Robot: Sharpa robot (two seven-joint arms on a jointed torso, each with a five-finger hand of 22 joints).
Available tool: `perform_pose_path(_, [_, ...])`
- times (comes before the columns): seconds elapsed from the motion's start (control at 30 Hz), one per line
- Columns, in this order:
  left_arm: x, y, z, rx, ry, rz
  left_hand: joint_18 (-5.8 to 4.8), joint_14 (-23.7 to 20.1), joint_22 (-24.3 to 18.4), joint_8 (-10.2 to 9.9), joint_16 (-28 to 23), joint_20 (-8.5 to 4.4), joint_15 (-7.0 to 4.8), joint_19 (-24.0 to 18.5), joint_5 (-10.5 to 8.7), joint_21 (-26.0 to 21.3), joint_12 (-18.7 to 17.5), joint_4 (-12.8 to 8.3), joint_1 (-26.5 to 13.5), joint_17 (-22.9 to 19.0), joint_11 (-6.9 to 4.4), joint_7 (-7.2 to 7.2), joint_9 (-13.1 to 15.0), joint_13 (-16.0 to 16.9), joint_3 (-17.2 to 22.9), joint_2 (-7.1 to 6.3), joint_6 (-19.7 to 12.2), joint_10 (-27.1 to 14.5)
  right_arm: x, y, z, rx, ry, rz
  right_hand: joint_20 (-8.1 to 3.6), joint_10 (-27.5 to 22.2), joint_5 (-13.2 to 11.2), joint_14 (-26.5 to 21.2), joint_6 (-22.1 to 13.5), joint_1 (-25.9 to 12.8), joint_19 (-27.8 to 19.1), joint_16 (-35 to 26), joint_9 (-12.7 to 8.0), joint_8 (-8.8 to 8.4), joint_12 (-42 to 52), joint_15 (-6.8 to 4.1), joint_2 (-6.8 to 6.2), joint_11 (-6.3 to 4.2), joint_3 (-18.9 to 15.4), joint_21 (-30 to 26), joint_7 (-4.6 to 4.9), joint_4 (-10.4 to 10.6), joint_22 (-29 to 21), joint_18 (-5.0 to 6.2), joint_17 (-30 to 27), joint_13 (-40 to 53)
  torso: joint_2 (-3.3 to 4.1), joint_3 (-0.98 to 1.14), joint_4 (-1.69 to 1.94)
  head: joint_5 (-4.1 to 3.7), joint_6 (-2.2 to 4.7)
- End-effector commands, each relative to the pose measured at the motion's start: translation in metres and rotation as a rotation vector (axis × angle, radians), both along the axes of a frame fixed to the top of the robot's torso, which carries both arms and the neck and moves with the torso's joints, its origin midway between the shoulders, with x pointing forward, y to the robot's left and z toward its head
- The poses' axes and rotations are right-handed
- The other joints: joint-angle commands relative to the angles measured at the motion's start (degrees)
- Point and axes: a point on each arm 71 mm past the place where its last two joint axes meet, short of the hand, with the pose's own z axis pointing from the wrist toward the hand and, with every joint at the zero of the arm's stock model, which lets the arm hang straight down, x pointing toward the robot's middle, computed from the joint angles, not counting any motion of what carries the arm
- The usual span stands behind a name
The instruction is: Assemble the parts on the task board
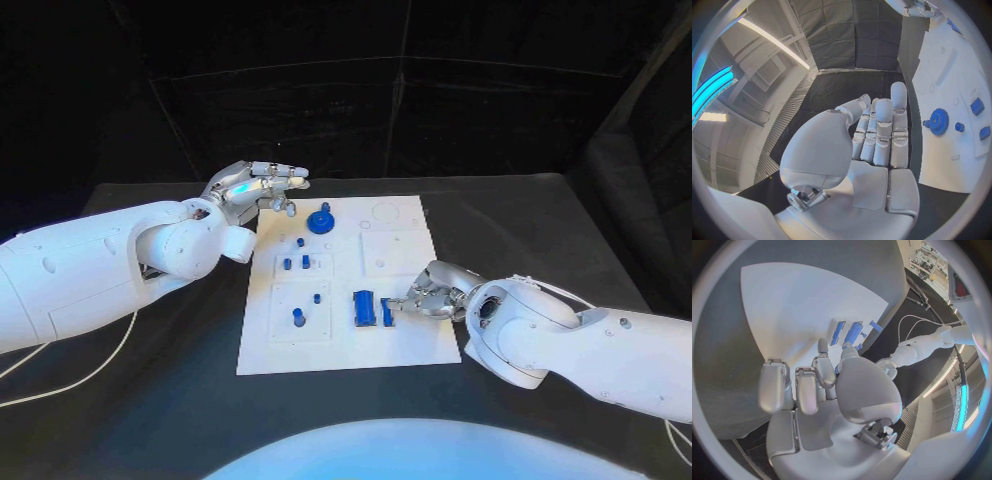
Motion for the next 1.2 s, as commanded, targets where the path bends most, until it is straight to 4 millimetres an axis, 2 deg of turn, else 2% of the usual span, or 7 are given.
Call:
perform_pose_path(0.03, [0.001,-0.002,0.002,-0.006,-0.014,-0.006,0.77,-0.4,0.0,0.2,0.0,0.06,-0.02,-0.4,0.24,-0.3,0.3,-0.1,-0.3,-0.2,0.02,0.13,-0.1,-0.1,0.1,-0.25,-0.5,-0.5,0.003,-0.001,0.005,0.164,-0.036,0.012,0.52,-2.7,0.9,3.5,-2.3,3.0,-2.4,-2.7,-0.4,-1.22,-5.7,0.61,-0.47,0.81,-0.1,-2.9,0.9,-1.1,-4.4,0.64,4.5,-2.9,-0.31,-0.03,-0.04,-0.1,0.67])
perform_pose_path(0.13, [0.002,-0.001,0.001,-0.005,-0.022,0.001,0.71,-0.5,-0.1,0.3,0.0,0.21,0.13,-0.5,0.16,-0.4,0.4,0.5,-1.4,-0.3,0.08,0.12,-0.1,-0.1,-0.4,-0.39,-0.6,-0.6,0.007,-0.007,0.006,0.316,-0.019,-0.036,0.96,-4.4,1.6,2.9,-3.7,6.2,-3.5,-4.5,-0.7,-1.82,-8.8,0.98,-0.4,1.29,0.1,-4.7,1.44,-2.3,-6.9,1.12,2.3,-4.9,-0.77,-0.05,-0.03,-0.04,0.85])
perform_pose_path(0.3, [0.003,0.002,-0.004,0.006,-0.035,0.027,0.81,-2.8,-1.4,0.5,-2.5,0.72,0.43,-1.2,0.12,-2.1,1.5,4.3,-6.5,-4.2,-0.1,-0.19,0.0,0.2,-5.8,-1.89,-1.0,-0.9,0.031,-0.027,0.015,0.595,-0.028,-0.153,1.99,-15.3,1.5,-1.6,-6.8,10.9,-12.6,-17.9,-1.4,-3.31,-30.9,2.0,0.7,2.55,0.3,-19.8,2.92,-4.0,-26.9,4.66,-12.4,-19.4,-1.87,-0.03,-0.04,-0.49,1.64])
perform_pose_path(0.4, [0.004,0.004,-0.007,0.009,-0.042,0.048,0.88,-4.4,-3.4,0.9,-6.1,0.86,0.48,-2.7,0.08,-4.9,1.9,5.2,-6.2,-6.2,0.03,-0.34,0.0,0.3,-8.6,-1.58,-0.9,-1.4,0.05,-0.04,0.021,0.7,-0.048,-0.203,2.94,-19.9,1.1,-10.4,-7.9,13.1,-19.7,-40.8,-1.9,-3.94,-38.3,3.02,1.47,4.17,0.2,-33.3,3.64,-4.2,-41.0,6.38,-33.9,-25.8,-2.67,-0.13,0.04,-0.84,2.57])
perform_pose_path(0.6, [0.012,0.012,-0.014,0.011,-0.058,0.11,0.77,-8.3,-13.1,0.6,-24.5,2.22,1.73,-8.8,0.13,-16.9,-1.0,6.2,-3.4,-14.7,0.16,-0.8,-0.1,-1.2,-11.4,0.55,1.4,1.3,0.094,-0.064,0.025,0.836,-0.128,-0.275,6.74,-22.1,-0.9,-18.4,-9.4,18.3,-25.1,-63.6,-5.5,-5.6,-54.4,7.14,2.0,6.68,0.3,-52.9,5.92,-4.1,-53.9,6.71,-46.3,-47.2,-4.42,-0.4,0.12,-1.04,4.04])
perform_pose_path(0.93, [0.03,0.03,-0.027,-0.008,-0.058,0.272,0.62,-14.9,-26.7,-4.6,-46.3,8.37,7.02,-24.6,0.13,-30.9,-10.0,7.3,-1.8,-23.4,3.67,-1.54,-0.3,-3.4,-14.4,1.24,-1.2,-0.9,0.145,-0.069,0.01,0.912,-0.214,-0.354,11.18,-20.2,-1.1,-23.1,-10.0,19.0,-26.4,-80.3,-12.5,-5.59,-60.5,10.54,2.13,8.83,0.3,-68.9,5.54,-4.7,-65.1,6.62,-60.6,-64.4,-7.0,-0.64,-0.4,-0.57,7.36])
perform_pose_path(1.2, [0.039,0.035,-0.04,0.001,-0.052,0.362,0.57,-16.3,-32.4,-5.7,-53.6,9.73,6.85,-32.0,0.2,-30.8,-12.7,7.3,-0.9,-27.0,3.53,-1.71,-0.4,-3.5,-17.8,2.54,-2.5,-4.4,0.164,-0.059,0.004,0.921,-0.244,-0.354,11.45,-21.2,-1.1,-22.1,-10.2,17.6,-24.1,-81.9,-16.1,-5.74,-62.0,11.36,2.4,9.66,1.1,-72.9,6.19,-6.2,-68.0,6.65,-66.7,-70.4,-7.73,-0.21,-0.68,0.2,9.58])
